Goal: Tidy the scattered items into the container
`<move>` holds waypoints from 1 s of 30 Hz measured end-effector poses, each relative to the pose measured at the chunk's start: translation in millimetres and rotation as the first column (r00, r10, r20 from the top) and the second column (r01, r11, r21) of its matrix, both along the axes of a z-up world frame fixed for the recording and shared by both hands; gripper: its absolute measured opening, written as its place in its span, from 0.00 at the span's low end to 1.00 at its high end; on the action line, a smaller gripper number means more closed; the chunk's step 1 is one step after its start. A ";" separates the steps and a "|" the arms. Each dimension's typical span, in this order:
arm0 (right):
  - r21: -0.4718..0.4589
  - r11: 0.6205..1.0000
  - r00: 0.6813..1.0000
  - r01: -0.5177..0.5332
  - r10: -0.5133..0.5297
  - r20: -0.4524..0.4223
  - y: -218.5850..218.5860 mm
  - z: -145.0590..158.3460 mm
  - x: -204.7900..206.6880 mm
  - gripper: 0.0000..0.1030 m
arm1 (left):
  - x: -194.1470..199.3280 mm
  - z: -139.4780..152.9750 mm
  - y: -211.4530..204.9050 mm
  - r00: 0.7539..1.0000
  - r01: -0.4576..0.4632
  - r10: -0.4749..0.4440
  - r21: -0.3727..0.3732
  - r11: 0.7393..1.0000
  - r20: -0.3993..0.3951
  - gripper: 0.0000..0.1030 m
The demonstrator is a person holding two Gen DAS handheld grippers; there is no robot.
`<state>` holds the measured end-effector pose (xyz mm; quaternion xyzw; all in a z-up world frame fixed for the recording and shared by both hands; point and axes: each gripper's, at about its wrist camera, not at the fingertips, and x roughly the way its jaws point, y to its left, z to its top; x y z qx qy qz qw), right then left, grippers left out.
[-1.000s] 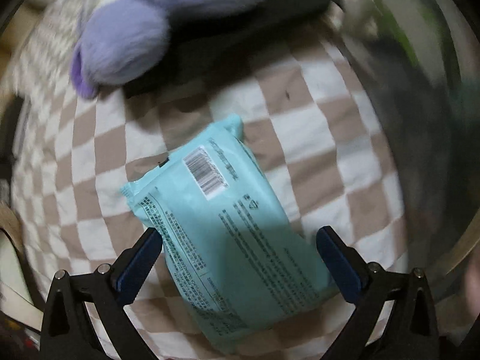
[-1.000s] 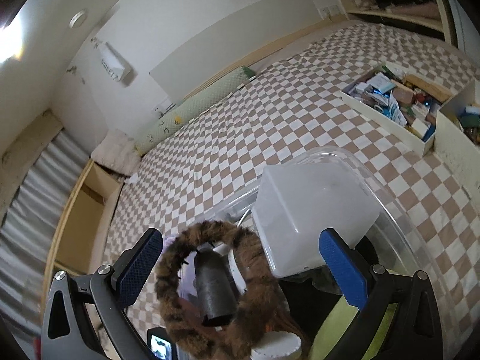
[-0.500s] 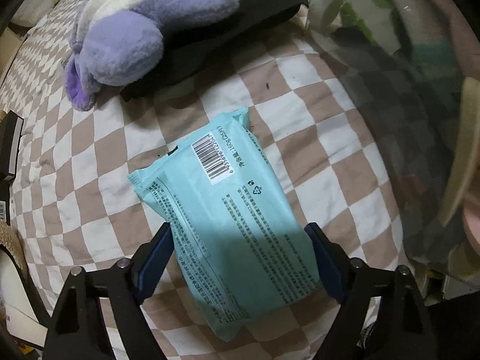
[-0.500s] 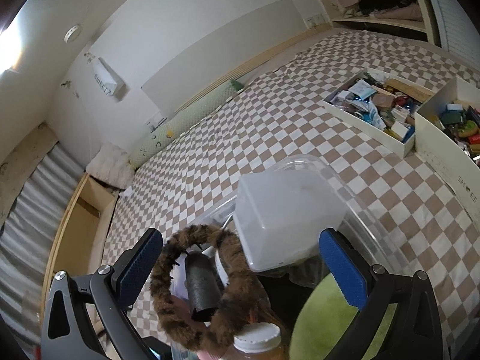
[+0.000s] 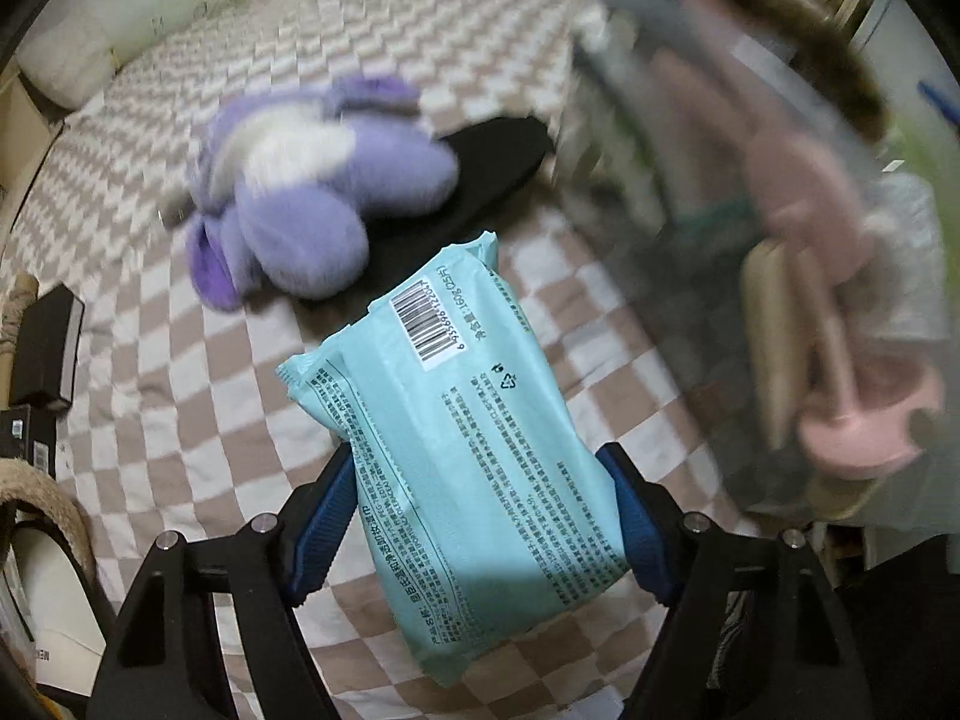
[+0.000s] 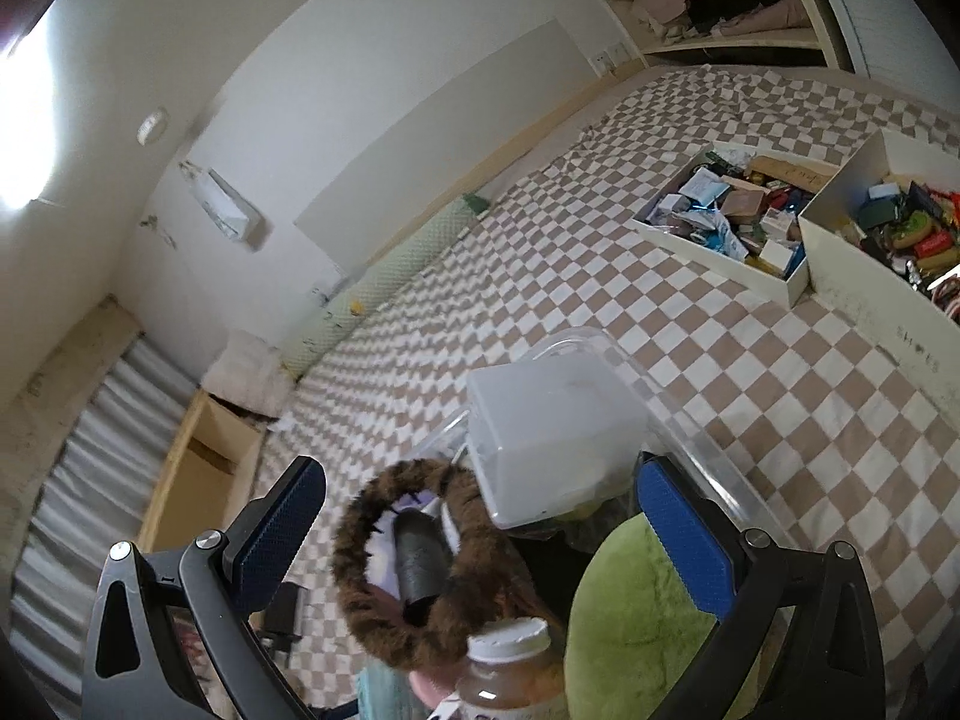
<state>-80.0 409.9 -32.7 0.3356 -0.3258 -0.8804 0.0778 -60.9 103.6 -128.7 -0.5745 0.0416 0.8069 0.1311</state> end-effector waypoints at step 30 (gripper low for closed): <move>-0.110 0.974 0.966 -0.199 0.214 0.145 -37.4 -42.3 -10.8 1.00 | 1.4 14.4 37.2 0.999 0.047 -0.045 0.091 0.995 -0.025 0.90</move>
